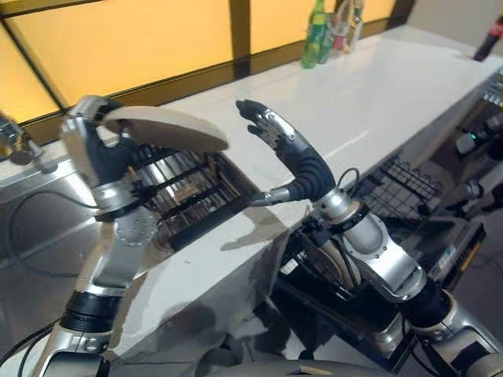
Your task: Pick up plates and place into dishwasher.
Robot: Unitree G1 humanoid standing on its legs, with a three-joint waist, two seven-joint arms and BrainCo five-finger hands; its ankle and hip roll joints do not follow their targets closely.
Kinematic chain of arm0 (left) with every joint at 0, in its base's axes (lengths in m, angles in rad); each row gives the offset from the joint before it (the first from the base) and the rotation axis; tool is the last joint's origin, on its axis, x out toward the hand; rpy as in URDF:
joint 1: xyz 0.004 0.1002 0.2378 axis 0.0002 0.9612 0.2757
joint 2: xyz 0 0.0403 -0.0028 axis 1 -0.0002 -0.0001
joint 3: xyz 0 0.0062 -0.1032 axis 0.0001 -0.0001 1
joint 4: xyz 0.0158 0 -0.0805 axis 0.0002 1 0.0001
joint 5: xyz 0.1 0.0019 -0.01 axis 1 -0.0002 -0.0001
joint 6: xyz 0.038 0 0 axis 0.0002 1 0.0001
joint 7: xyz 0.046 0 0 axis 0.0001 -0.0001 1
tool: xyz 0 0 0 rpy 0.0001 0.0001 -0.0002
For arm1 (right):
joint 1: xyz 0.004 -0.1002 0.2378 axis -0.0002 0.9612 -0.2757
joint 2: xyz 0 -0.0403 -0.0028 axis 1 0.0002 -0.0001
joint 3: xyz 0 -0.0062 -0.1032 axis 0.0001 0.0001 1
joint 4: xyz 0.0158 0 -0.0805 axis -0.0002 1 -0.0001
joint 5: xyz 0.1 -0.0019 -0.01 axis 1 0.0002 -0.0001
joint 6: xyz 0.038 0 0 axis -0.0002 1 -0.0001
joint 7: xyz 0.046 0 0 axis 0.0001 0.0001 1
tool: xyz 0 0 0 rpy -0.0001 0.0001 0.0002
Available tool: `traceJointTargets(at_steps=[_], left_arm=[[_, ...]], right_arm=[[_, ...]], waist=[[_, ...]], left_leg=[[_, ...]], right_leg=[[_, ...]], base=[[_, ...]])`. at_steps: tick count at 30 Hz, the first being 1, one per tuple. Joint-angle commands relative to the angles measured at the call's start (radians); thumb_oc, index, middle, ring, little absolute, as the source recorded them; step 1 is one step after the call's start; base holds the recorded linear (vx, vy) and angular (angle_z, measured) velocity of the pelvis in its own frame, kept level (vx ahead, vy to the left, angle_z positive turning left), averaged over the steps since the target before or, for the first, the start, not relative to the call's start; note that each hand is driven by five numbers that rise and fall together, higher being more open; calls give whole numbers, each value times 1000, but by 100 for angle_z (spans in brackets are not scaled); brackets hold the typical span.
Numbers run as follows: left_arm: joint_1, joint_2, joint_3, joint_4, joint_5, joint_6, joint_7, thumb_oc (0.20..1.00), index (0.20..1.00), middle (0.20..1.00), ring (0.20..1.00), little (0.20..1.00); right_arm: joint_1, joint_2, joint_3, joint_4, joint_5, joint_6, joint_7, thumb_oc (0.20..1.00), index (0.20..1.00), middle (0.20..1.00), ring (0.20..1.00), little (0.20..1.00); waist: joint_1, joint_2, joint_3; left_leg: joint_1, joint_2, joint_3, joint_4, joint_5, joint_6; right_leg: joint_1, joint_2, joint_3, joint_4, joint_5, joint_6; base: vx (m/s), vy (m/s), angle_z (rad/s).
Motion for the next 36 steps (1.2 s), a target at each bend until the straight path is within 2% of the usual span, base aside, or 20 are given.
traceJointTargets(at_steps=[1,5,8,12,16,19,22,25,27,33,36], left_arm=[[-99,7,-59,-50,-39,-45,-59,200,200,200,200,200],[-97,-20,-114,-107,-47,-82,-130,200,200,200,200,200],[-91,-25,-142,-131,-66,-87,-170,200,200,200,200,200],[-47,5,-125,-147,-95,-104,-180,200,200,200,200,200],[-15,23,-105,-161,-86,-148,-187,200,200,200,200,200],[-7,33,-90,-177,-81,-167,-190,200,200,200,200,200],[-10,47,-80,-207,-83,-155,-211,200,200,200,200,200],[-24,57,-78,-233,-92,-120,-224,200,200,200,200,200],[-35,65,-82,-236,-96,-107,-225,200,200,200,200,200],[-49,56,-105,-225,-87,-93,-235,200,200,200,200,200],[-48,47,-107,-218,-85,-93,-241,200,200,200,200,200]], right_arm=[[-84,28,42,-74,6,8,-85,1000,1000,1000,1000,1000],[-116,42,59,-74,-73,26,-160,1000,1000,1000,1000,1000],[-126,33,45,-74,-192,51,-214,1000,1000,1000,1000,1000],[-106,-26,-1,-105,-168,62,-222,1000,1000,1000,1000,1000],[-73,-66,-34,-109,-186,115,-187,1000,1000,1000,1000,1000],[-55,-100,-35,-91,-258,232,-142,1000,1000,1000,1000,1000],[-51,-142,-27,-73,-250,309,-65,1000,1000,1000,1000,1000],[-50,-164,-16,-66,-212,361,-28,1000,1000,1000,1000,1000],[-54,-167,-8,-63,-197,377,-13,1000,1000,1000,1000,1000],[-71,-140,13,-57,-87,364,55,1000,1000,1000,1000,1000],[-75,-117,24,-50,-95,374,59,1000,1000,1000,1000,1000]], waist=[[39,-25,-42],[61,-23,-40],[69,-21,-43],[68,-19,-45],[66,-18,-49],[66,-22,-52],[63,-28,-53],[60,-34,-54],[57,-38,-52],[55,-41,-50],[57,-45,-52]], left_leg=[[-17,-73,-60,-79,52,65],[-19,-79,-79,-76,58,64],[-20,-84,-87,-76,61,65],[-19,-85,-89,-74,59,64],[-25,-90,-91,-66,60,66],[-23,-92,-93,-63,57,66],[-20,-92,-95,-60,56,65],[-15,-92,-99,-59,54,65],[-13,-93,-101,-59,54,64],[-4,-92,-105,-60,53,65],[1,-90,-102,-61,53,66]], right_leg=[[67,-10,15,92,-134,42],[82,-6,-8,81,-131,38],[89,-5,-16,70,-128,36],[93,-6,-23,64,-121,38],[91,-9,-27,67,-117,37],[94,-11,-34,66,-117,36],[97,-11,-38,70,-119,35],[98,-12,-41,76,-116,36],[97,-11,-41,79,-115,36],[101,-8,-38,78,-114,33],[107,-5,-34,73,-113,30]], base=[[-30,-95,26],[-28,-84,25],[-21,-50,20],[-21,-39,6],[-5,-18,9],[9,-26,9],[15,-35,13],[18,-31,17],[6,-13,2],[0,0,0],[0,0,0]])
